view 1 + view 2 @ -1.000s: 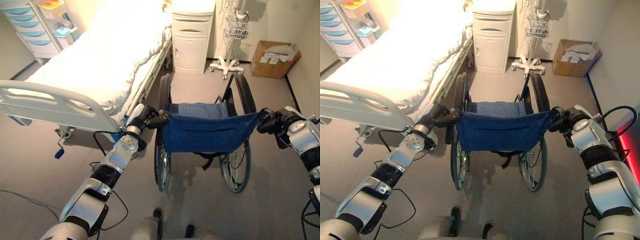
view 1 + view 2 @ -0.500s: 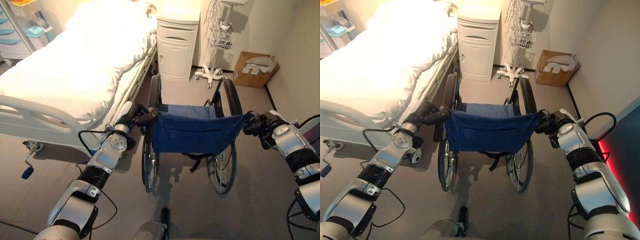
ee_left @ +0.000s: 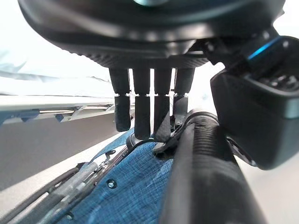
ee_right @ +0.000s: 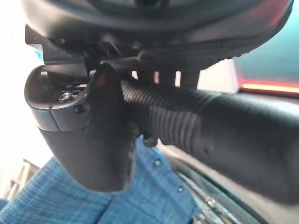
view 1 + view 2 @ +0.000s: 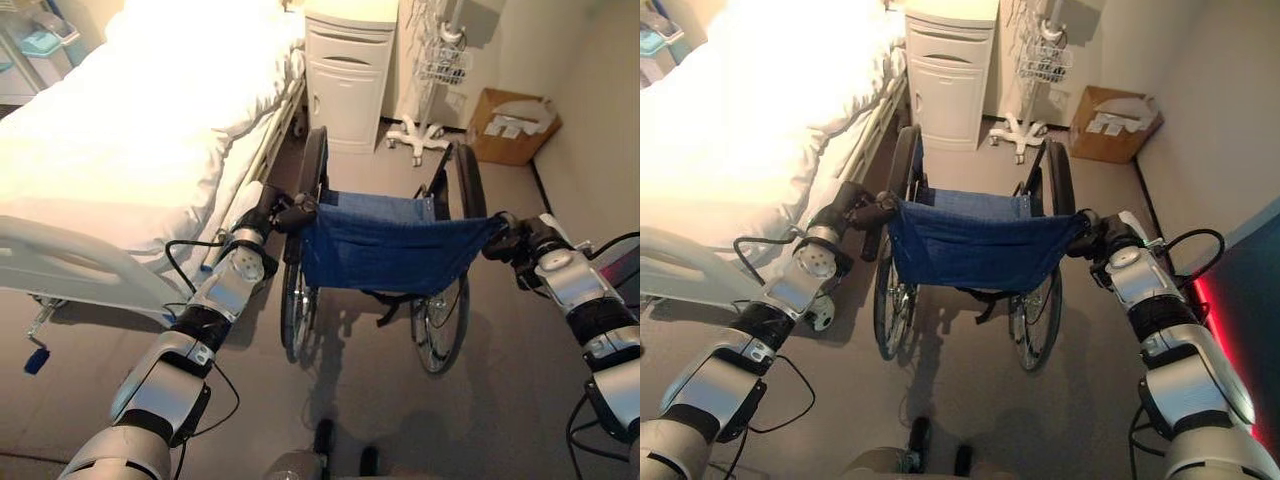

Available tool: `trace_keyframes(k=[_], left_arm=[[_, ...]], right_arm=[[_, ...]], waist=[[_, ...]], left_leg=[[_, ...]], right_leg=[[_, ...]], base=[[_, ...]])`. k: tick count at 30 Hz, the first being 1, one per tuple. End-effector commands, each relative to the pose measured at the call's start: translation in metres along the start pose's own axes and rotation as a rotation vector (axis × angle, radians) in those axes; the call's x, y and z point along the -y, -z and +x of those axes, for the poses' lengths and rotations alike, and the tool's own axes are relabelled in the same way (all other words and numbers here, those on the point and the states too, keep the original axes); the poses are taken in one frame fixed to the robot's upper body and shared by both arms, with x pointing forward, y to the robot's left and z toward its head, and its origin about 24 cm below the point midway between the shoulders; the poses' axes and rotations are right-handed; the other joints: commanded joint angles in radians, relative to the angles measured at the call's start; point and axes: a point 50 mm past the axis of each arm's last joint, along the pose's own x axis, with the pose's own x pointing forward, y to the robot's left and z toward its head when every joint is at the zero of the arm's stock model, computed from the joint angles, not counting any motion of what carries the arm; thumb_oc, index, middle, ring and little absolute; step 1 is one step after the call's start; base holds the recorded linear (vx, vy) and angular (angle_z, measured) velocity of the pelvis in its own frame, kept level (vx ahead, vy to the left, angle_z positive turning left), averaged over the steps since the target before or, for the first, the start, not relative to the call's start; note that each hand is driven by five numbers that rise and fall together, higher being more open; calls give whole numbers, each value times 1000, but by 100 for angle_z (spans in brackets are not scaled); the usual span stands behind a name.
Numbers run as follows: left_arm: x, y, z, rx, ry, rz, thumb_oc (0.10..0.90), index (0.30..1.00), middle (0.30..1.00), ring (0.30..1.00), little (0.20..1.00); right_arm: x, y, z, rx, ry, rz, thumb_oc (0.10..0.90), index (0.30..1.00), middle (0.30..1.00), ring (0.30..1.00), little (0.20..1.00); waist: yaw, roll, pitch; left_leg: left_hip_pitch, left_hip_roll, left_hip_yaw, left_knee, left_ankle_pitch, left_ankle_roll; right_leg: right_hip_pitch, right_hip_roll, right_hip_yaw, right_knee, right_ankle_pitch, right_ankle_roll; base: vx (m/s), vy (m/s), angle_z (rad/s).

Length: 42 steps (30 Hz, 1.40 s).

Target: Push the wheelchair next to the bed

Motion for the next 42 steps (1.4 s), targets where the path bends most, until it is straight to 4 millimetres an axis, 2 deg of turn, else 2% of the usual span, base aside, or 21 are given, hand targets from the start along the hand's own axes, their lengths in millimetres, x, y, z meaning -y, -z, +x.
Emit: trace_keyframes(k=[1,5,8,11,12,15,19,21,24,25,26,27,28,30,31,33,35,37,38,40,42], left_arm=[[38,51,-27,-148,181,112,400,300,300,300,300],[29,51,-27,-133,155,131,400,300,300,300,300],[27,52,-26,-117,154,153,400,300,300,300,300],[26,48,-22,-105,147,162,400,300,300,300,300],[26,46,-20,-106,139,158,400,300,300,300,300],[25,44,-17,-108,127,145,400,300,300,300,300],[23,43,-17,-96,110,113,400,300,300,300,300],[26,47,-19,-113,110,77,400,300,300,300,300],[25,49,-20,-117,109,57,400,300,300,300,300],[25,45,-19,-82,133,71,400,300,300,300,300],[25,44,-19,-74,137,76,400,300,300,300,300],[24,45,-19,-64,147,88,400,300,300,300,300],[23,47,-21,-64,152,92,400,300,300,300,300],[20,49,-23,-72,152,92,400,300,300,300,300],[19,52,-24,-82,155,97,400,300,300,300,300],[19,55,-25,-98,157,84,400,300,300,300,300],[14,59,-25,-117,163,84,400,300,300,300,300],[11,62,-25,-138,164,85,400,300,300,300,300],[11,67,-28,-166,159,80,400,300,300,300,300],[13,70,-30,-180,158,79,400,300,300,300,300],[20,75,-34,-199,168,88,400,300,300,300,300]], right_arm=[[-35,-56,-11,157,-195,74,400,300,300,300,300],[-34,-52,-11,131,-214,53,400,300,300,300,300],[-37,-45,-9,99,-236,52,400,300,300,300,300],[-42,-34,-9,70,-254,44,400,300,300,300,300],[-42,-33,-9,65,-256,43,400,300,300,300,300],[-43,-32,-9,68,-259,31,400,300,300,300,300],[-41,-29,-12,77,-260,14,400,300,300,300,300],[-43,-23,-12,77,-265,-2,400,300,300,300,300],[-44,-22,-12,77,-259,10,400,300,300,300,300],[-46,-18,-11,54,-238,45,400,300,300,300,300],[-47,-18,-11,52,-233,50,400,300,300,300,300],[-52,-19,-11,51,-227,56,400,300,300,300,300],[-56,-22,-12,51,-229,58,400,300,300,300,300],[-59,-23,-12,56,-231,55,400,300,300,300,300],[-59,-23,-13,56,-243,37,400,300,300,300,300],[-60,-23,-13,52,-260,21,400,300,300,300,300],[-68,-20,-14,56,-290,21,400,300,300,300,300],[-73,-20,-15,61,-312,25,400,300,300,300,300],[-81,-18,-15,63,-331,27,400,300,300,300,300],[-85,-18,-15,66,-343,20,400,300,300,300,300],[-89,-12,-12,64,-350,-32,400,300,300,300,300]], waist=[[16,-98,58],[20,-119,57],[13,-123,54],[-15,-123,38],[-27,-123,31],[-44,-117,25],[-73,-106,5],[-92,-100,-20],[-81,-115,-15],[-28,-128,52],[-18,-126,59],[10,-104,87],[35,-79,105],[67,-58,115],[83,-56,113],[80,-61,97],[87,-70,55],[98,-74,30],[118,-76,3],[129,-76,-12],[138,-76,-35]], left_leg=[[76,-57,65,61,-184,-34],[74,-55,83,110,-218,-33],[81,-16,112,148,-243,-54],[157,50,125,126,-251,-91],[175,76,135,124,-235,-105],[188,114,141,145,-187,-128],[224,168,143,207,-87,-162],[239,208,149,332,50,-191],[153,199,170,461,85,-191],[-120,149,218,558,40,-160],[-154,125,227,529,37,-154],[-205,102,250,435,46,-152],[-237,122,268,312,107,-163],[-250,121,260,149,161,-179],[-242,106,228,111,155,-177],[-204,101,239,126,88,-154],[-135,91,254,106,-4,-122],[-109,88,263,81,-21,-112],[-96,83,276,52,-22,-105],[-89,80,287,28,-17,-100],[-81,61,296,-8,-9,-85]], right_leg=[[-43,-86,67,-458,386,76],[-20,-103,39,-404,375,67],[7,-109,26,-336,345,53],[23,-114,-12,-327,321,38],[27,-112,-28,-327,312,30],[35,-102,-46,-313,288,11],[45,-88,-60,-291,254,-16],[49,-80,-71,-278,229,-52],[85,-81,-73,-273,205,-76],[189,-65,-60,-277,175,-87],[199,-58,-57,-277,171,-86],[242,-27,-46,-268,149,-85],[281,7,-38,-267,126,-90],[342,25,-19,-285,108,-77],[372,16,4,-299,104,-64],[370,-9,12,-299,102,-47],[363,-64,-26,-279,102,-8],[364,-91,-52,-259,112,13],[371,-120,-86,-231,139,35],[370,-136,-101,-199,160,48],[351,-134,-94,-114,217,62]], base=[[500,-166,45],[392,-186,73],[420,-164,35],[424,-107,49],[350,-91,43],[313,-74,51],[300,-36,22],[311,-9,23],[298,-73,30],[384,-66,-5],[501,-1,2],[449,125,-14],[508,161,-41],[513,247,-97],[529,352,-145],[368,293,-110],[371,276,-42],[291,239,-5],[251,254,17],[177,230,3],[178,237,-38]])
